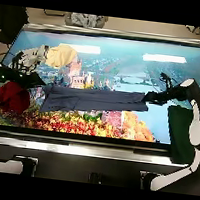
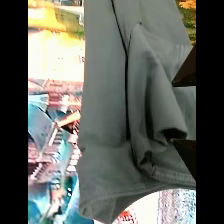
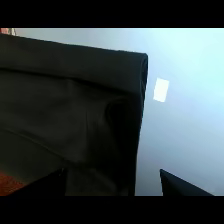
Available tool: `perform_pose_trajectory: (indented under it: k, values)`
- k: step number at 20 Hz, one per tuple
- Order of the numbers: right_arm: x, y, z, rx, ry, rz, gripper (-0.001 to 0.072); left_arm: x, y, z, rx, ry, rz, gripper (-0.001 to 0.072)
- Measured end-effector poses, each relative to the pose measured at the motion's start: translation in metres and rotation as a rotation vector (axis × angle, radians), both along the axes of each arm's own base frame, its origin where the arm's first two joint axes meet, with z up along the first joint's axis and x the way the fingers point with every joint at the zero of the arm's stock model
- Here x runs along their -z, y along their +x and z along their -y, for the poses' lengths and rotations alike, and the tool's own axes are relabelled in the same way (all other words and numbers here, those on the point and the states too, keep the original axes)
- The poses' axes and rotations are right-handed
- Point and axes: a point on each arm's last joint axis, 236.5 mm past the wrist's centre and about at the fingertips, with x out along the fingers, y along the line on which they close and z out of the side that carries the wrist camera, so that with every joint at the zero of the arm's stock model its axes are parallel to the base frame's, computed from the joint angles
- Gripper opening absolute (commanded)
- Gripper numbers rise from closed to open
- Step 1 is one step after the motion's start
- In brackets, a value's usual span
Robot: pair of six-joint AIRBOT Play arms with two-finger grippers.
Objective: Fold the shirts.
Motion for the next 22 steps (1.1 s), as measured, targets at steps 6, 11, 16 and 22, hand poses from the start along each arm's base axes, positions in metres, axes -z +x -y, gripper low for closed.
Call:
perform_pose_trajectory:
  k: [6,11,16,22]
  values:
    - [0.002,0.009,-0.034,0.025,0.118,-0.014,0.0043,-0.049,-0.002,0.048,0.076,-0.047,0.111,0.0247]
    - [-0.081,0.012,-0.049,-0.026,0.136,0.153,0.0041,-0.033,-0.001,0.131,0.181,-0.084,0.139,0.0035]
    - [-0.194,-0.02,-0.062,-0.086,0.12,0.336,0.0041,0.009,-0.022,0.254,0.25,-0.242,0.052,0.0034]
    - [-0.276,-0.077,-0.075,-0.119,0.086,0.443,0.0042,0.026,-0.039,0.375,0.145,-0.55,-0.064,0.0033]
